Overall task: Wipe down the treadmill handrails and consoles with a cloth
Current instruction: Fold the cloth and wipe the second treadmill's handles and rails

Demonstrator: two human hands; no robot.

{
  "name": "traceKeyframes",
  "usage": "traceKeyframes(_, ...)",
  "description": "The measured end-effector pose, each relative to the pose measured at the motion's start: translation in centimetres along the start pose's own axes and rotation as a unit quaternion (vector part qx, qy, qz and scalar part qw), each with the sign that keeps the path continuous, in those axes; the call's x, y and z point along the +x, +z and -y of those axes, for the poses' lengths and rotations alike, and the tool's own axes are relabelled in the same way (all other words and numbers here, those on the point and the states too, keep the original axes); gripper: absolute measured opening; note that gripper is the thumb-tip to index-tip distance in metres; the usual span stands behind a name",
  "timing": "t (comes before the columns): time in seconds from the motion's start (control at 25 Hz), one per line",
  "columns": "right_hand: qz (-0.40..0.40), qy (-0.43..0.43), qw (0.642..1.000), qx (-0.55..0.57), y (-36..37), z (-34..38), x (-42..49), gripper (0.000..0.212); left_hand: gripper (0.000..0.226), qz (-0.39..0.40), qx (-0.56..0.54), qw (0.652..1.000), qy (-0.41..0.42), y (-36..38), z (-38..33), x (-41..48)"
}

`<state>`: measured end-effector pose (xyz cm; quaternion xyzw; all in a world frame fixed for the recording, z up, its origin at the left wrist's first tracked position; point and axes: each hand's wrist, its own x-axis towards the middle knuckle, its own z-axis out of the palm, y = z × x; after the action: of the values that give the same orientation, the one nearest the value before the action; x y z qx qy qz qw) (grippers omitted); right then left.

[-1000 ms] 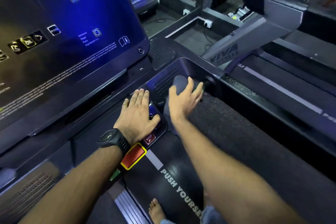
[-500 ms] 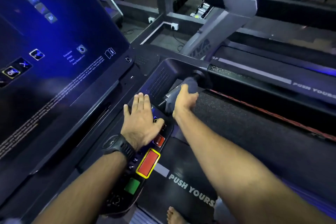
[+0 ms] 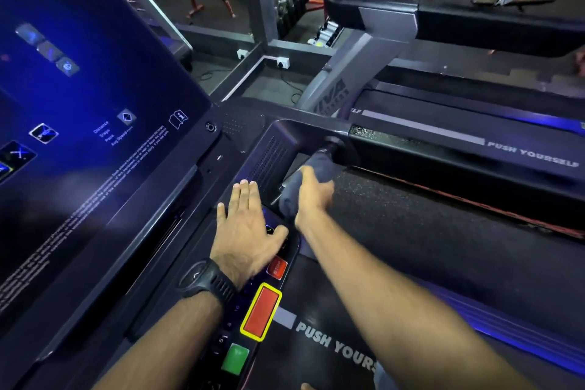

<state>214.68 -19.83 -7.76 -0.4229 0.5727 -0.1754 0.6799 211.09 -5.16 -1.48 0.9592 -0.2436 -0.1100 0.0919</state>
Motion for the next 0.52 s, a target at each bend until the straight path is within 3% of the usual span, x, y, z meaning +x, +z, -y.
traceKeyframes(0.12,-0.009,-0.01,1.0,0.028,0.0,1.7,2.1,0.064,0.093,0.01,-0.006,1.0,0.004,0.0,0.0,0.3)
traceKeyframes(0.28,-0.015,-0.005,1.0,-0.013,0.3,0.1,1.0,0.071,0.093,0.003,-0.001,1.0,0.006,0.0,0.0,0.3)
traceKeyframes(0.4,-0.028,-0.023,0.999,-0.019,0.0,2.5,1.9,0.064,0.092,0.005,0.002,1.0,0.012,0.1,0.0,0.5)
traceKeyframes(0.52,-0.012,-0.047,0.995,-0.091,-0.3,4.1,0.6,0.073,0.092,0.002,-0.002,1.0,0.008,0.3,0.1,0.4)
